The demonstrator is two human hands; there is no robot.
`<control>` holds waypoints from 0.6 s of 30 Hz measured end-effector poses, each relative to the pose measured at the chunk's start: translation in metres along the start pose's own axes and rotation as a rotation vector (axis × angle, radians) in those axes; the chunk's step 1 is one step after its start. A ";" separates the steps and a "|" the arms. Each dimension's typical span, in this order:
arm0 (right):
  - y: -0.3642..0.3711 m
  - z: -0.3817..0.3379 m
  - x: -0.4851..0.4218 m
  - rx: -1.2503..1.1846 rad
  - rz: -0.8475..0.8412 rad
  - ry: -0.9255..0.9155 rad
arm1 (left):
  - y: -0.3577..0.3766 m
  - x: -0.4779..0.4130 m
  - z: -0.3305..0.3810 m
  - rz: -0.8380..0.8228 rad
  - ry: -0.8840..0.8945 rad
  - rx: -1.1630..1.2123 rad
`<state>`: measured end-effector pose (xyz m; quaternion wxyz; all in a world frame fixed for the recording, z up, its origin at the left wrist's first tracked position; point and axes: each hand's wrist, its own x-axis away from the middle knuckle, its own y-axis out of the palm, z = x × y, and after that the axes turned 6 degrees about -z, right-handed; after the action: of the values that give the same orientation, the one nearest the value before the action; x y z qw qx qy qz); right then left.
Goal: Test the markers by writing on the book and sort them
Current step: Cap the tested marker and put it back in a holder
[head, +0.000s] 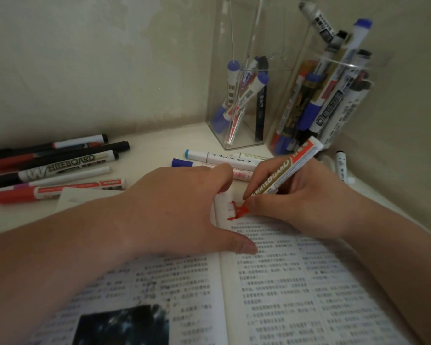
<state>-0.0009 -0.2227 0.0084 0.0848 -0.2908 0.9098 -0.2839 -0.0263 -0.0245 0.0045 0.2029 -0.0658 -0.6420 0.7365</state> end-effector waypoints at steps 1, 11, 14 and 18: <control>-0.002 0.000 -0.001 0.024 0.017 0.016 | 0.000 0.000 0.000 -0.002 -0.003 0.007; -0.009 0.016 0.001 -0.403 0.155 -0.033 | 0.002 0.006 -0.003 0.088 0.113 0.338; -0.010 0.013 0.003 -0.684 0.214 -0.119 | 0.001 0.007 -0.003 0.116 0.171 0.458; -0.008 0.004 0.008 -0.756 0.215 -0.198 | 0.010 0.002 -0.006 0.225 0.279 0.434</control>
<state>-0.0020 -0.2344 0.0096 0.0881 -0.2306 0.9628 0.1103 -0.0281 -0.0192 -0.0057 0.2156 -0.1925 -0.4236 0.8585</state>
